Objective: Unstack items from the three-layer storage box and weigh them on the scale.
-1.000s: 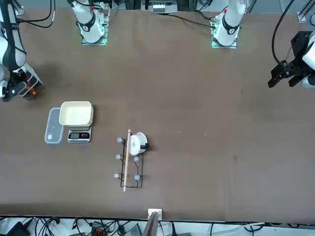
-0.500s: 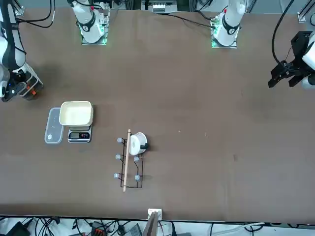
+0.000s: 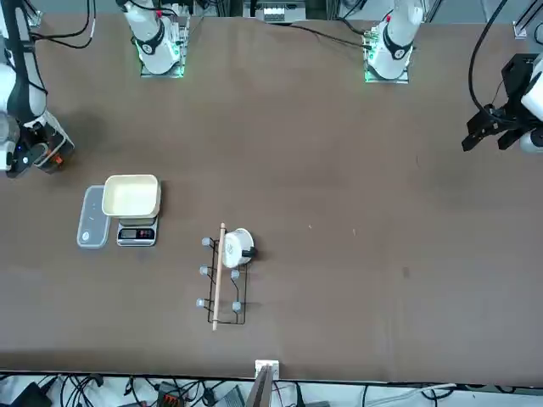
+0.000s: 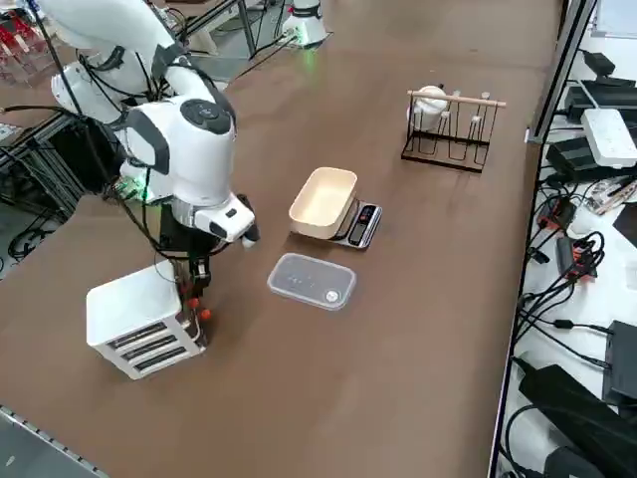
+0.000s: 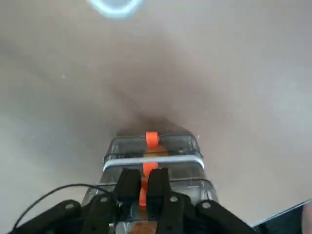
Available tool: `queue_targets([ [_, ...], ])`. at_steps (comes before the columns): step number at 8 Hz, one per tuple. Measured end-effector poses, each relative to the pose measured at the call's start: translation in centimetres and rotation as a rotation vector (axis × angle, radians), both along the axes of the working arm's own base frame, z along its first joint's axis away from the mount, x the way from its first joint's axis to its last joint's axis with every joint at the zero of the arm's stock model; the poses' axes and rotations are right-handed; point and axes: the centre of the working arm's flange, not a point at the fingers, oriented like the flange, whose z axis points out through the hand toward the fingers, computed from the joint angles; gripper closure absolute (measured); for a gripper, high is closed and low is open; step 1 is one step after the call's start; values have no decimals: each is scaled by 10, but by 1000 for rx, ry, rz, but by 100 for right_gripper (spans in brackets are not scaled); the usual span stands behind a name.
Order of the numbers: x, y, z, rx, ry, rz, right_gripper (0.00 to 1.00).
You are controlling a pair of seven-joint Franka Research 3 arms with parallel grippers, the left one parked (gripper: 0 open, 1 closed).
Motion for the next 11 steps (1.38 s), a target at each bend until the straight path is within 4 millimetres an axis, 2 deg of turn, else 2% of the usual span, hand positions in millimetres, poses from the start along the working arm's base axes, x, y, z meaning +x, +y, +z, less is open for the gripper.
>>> queue_targets([
  [4, 46, 72, 2, 25, -56, 24, 88],
  [7, 49, 68, 0, 31, -54, 5, 85],
  [8, 51, 69, 1, 34, -61, 2, 78],
  [9, 58, 73, 7, 40, -84, 3, 63],
  [10, 66, 77, 18, 36, -99, 4, 42],
  [11, 72, 77, 36, 25, -97, -5, 25],
])
